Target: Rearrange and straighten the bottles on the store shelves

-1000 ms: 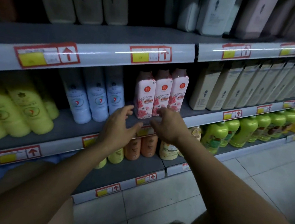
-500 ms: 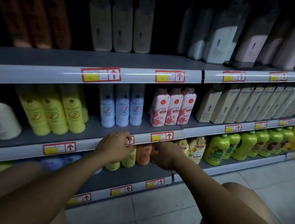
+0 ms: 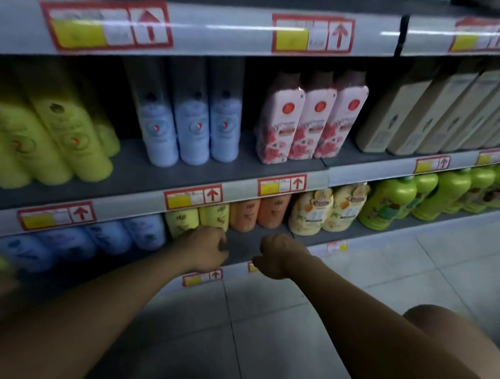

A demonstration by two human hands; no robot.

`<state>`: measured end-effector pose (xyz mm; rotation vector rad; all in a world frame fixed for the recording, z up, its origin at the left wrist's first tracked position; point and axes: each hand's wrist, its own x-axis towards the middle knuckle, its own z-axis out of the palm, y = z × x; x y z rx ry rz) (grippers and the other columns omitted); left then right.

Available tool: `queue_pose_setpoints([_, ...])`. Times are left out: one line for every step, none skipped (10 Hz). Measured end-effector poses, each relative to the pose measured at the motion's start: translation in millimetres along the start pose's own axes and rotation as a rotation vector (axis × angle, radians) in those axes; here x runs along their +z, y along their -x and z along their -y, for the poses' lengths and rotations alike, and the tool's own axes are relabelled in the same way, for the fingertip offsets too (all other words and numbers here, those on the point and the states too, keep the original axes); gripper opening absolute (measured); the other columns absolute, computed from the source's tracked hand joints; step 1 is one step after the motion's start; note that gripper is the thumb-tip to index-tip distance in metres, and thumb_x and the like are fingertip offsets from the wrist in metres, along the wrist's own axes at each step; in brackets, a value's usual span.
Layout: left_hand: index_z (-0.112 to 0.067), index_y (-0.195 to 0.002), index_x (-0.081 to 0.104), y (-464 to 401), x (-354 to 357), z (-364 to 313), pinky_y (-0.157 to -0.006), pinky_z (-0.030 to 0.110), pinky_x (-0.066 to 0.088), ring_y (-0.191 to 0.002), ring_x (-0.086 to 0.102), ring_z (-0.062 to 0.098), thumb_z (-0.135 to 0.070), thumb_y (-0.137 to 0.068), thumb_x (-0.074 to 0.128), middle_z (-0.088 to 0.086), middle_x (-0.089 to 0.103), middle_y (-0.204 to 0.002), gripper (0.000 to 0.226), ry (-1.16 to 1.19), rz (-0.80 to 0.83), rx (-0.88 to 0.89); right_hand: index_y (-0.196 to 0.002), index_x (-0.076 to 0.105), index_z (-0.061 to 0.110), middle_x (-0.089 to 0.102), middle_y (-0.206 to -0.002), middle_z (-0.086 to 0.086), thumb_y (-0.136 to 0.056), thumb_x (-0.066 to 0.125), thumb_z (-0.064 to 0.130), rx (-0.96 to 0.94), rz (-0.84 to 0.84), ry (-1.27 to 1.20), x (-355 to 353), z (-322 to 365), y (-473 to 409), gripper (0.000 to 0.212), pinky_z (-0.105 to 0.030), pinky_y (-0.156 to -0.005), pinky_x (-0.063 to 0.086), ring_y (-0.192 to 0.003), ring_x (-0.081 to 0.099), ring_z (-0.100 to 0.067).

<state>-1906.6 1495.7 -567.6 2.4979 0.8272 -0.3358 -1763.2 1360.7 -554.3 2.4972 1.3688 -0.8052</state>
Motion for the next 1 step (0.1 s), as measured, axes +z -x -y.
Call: queue_pose_setpoints([-0.019,-0.068,0.052,-31.0,30.1,4.8,-0.064,0.032,0.045,-0.073,0.060,0.023,-0.031,-0.090,0.062,-0.001,0.057,-0.072,0.027,0.027,0.073,0.004,-0.146,0.052,0.013,0.053,-0.150,-0.015,-0.103,0.053,0.045,0.030,0.066,-0.027,8.1,-9.2,-25.2,0.054,-0.045,-0.111,0.047,-0.136,0.053,-0.035])
